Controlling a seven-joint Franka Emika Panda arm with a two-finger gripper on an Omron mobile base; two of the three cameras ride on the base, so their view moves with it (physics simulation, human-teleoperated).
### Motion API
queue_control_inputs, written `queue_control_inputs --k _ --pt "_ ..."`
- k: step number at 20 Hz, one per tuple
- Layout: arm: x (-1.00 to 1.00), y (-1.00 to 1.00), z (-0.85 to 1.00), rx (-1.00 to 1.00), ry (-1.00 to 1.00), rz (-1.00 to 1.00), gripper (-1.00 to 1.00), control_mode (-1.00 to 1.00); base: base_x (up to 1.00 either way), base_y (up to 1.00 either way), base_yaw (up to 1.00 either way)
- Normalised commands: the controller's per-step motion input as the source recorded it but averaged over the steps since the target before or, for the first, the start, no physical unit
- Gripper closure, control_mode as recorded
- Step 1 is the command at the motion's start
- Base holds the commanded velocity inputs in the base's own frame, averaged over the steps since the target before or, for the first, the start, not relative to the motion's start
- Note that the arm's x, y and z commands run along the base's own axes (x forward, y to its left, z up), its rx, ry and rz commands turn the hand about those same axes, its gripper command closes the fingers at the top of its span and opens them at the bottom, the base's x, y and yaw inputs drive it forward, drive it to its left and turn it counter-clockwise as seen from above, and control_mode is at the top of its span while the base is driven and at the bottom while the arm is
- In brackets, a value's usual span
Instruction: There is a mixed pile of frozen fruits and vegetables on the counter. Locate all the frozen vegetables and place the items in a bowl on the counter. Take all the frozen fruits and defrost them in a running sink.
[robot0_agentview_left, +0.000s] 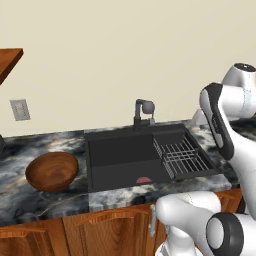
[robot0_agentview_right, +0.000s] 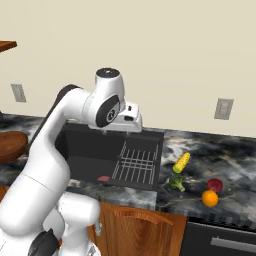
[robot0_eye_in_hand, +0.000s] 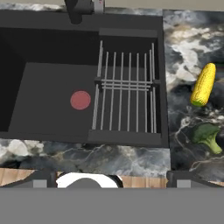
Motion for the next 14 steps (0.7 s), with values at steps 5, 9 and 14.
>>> queue_control_inputs --k 5,9,14 --pt "0.0 -0.66 -0.16 -0.02 0.05 0.0 -1.0 -1.0 0.0 0.0 0.0" --pt "-0.01 -0.63 -0.28 -0.04 0.08 0.0 -1.0 -1.0 0.0 0.0 0.0" --pt "-0.08 -0.36 -0.28 -0.09 0.04 0.0 -1.0 -1.0 0.0 0.0 0.0"
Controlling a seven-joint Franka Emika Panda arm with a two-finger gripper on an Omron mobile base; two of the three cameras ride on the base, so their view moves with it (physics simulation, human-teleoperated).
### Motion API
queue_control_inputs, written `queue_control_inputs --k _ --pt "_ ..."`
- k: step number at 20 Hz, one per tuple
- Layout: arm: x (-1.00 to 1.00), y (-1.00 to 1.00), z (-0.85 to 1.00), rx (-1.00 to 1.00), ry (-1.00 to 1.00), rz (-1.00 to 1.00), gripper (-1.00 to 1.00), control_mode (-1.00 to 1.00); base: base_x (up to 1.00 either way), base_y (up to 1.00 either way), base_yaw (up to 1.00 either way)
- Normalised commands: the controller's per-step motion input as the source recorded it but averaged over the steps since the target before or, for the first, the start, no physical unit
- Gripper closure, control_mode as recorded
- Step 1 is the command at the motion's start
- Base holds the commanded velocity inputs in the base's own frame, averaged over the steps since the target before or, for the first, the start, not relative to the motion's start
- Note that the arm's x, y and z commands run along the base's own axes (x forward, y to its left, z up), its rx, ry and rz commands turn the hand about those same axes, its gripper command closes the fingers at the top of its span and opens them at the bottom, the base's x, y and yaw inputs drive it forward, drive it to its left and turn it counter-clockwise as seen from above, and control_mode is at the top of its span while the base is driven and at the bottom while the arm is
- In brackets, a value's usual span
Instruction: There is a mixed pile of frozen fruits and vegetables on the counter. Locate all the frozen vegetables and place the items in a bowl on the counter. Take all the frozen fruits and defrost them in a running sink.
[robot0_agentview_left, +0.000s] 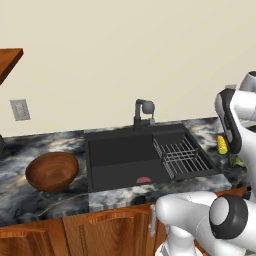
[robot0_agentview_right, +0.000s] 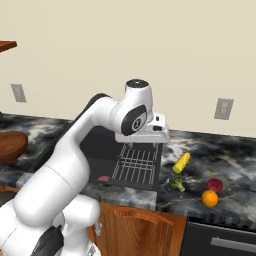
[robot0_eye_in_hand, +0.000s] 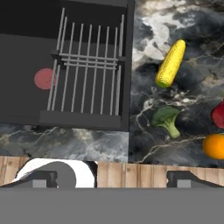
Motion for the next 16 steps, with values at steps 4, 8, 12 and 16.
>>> queue_control_inputs --k 4,8,12,16 --pt "-0.17 -0.32 -0.39 -0.08 0.07 0.0 -1.0 -1.0 0.0 0.0 0.0" --pt "-0.04 -0.48 -0.36 -0.05 0.11 0.0 -1.0 -1.0 0.0 0.0 0.0" --pt "0.09 -0.62 -0.31 0.0 0.14 -0.05 -1.0 -1.0 0.0 0.0 0.0" --pt "0.19 -0.63 -0.44 0.03 0.13 -0.05 -1.0 -1.0 0.0 0.0 0.0"
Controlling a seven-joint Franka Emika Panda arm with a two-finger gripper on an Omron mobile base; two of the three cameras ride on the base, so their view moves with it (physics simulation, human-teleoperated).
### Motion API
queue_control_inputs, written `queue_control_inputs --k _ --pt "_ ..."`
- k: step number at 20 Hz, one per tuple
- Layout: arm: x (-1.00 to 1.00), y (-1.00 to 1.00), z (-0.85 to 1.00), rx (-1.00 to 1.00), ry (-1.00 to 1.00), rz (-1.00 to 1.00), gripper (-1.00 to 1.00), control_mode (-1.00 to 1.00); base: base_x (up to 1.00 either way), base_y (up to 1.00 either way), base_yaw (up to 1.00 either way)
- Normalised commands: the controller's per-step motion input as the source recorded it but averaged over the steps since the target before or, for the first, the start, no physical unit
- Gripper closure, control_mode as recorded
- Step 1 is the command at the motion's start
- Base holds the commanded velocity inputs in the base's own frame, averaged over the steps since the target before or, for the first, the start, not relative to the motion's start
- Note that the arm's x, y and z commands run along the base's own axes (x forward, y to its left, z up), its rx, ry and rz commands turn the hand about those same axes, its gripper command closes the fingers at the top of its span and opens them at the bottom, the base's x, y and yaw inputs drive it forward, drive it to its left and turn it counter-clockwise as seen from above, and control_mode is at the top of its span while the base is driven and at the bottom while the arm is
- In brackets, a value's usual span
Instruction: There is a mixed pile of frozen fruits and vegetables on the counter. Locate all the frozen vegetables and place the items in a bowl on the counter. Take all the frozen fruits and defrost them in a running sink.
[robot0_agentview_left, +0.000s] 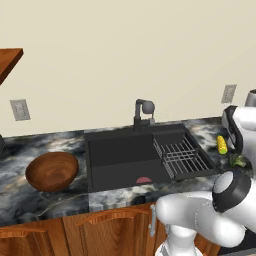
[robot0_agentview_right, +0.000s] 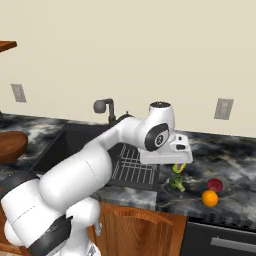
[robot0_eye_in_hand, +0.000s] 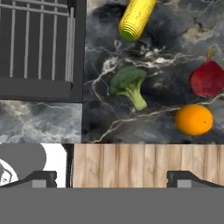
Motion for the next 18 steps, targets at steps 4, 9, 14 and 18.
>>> queue_control_inputs --k 4,9,14,18 --pt "0.3 -0.28 -0.37 0.07 0.13 0.08 -1.0 -1.0 0.0 0.0 0.0" --pt "0.54 -0.07 -0.36 0.08 0.19 0.13 -1.0 -1.0 0.0 0.0 0.0" --pt "0.52 -0.38 -0.34 0.06 0.07 0.09 -1.0 -1.0 0.0 0.0 0.0" --pt "0.57 -0.5 -0.44 0.11 0.0 0.08 -1.0 -1.0 0.0 0.0 0.0"
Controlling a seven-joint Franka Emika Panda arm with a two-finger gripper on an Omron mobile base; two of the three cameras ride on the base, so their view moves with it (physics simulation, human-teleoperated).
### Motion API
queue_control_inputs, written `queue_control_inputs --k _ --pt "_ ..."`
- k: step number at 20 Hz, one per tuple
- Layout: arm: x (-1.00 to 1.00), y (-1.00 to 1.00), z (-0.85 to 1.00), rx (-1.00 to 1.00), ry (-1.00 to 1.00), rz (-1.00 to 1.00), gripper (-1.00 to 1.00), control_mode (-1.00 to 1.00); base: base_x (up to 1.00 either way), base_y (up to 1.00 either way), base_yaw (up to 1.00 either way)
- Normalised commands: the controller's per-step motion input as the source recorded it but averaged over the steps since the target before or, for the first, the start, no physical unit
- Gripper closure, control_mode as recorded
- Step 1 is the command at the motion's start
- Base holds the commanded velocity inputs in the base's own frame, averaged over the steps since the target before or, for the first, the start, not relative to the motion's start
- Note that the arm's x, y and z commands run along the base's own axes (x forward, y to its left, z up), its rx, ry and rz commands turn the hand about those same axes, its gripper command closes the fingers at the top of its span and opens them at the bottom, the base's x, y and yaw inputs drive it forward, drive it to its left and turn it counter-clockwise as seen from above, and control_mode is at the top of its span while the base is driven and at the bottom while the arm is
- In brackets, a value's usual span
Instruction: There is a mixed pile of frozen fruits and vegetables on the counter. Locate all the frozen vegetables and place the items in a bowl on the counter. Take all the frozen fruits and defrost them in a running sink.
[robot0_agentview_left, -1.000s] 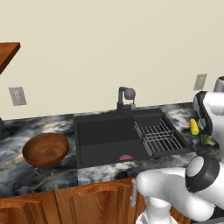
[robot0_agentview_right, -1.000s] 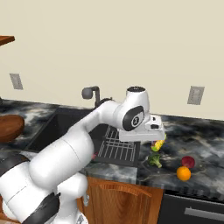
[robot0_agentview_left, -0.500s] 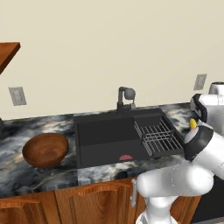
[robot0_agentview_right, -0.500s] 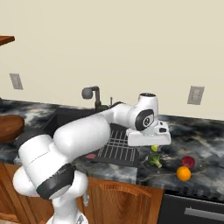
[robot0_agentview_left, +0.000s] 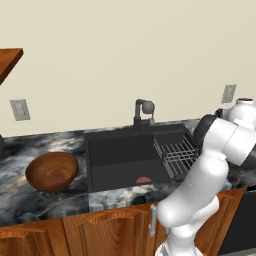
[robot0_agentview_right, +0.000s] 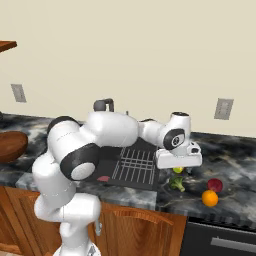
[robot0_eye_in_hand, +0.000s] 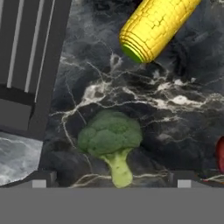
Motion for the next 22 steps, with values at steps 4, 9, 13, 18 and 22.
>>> queue_control_inputs --k 4,9,13,18,22 --pt "0.43 -0.35 -0.43 0.12 0.0 0.05 -1.0 -1.0 0.0 0.0 0.0" --pt "0.13 -0.04 -0.43 0.05 0.02 0.05 -1.0 -1.0 0.0 0.0 0.0" --pt "-0.07 0.06 -0.22 0.01 0.0 0.04 -1.0 -1.0 0.0 0.0 0.0" --pt "-0.2 0.22 -0.03 0.0 0.06 0.05 -1.0 -1.0 0.0 0.0 0.0" --pt "-0.23 0.25 -0.09 -0.01 0.08 0.05 -1.0 -1.0 0.0 0.0 0.0"
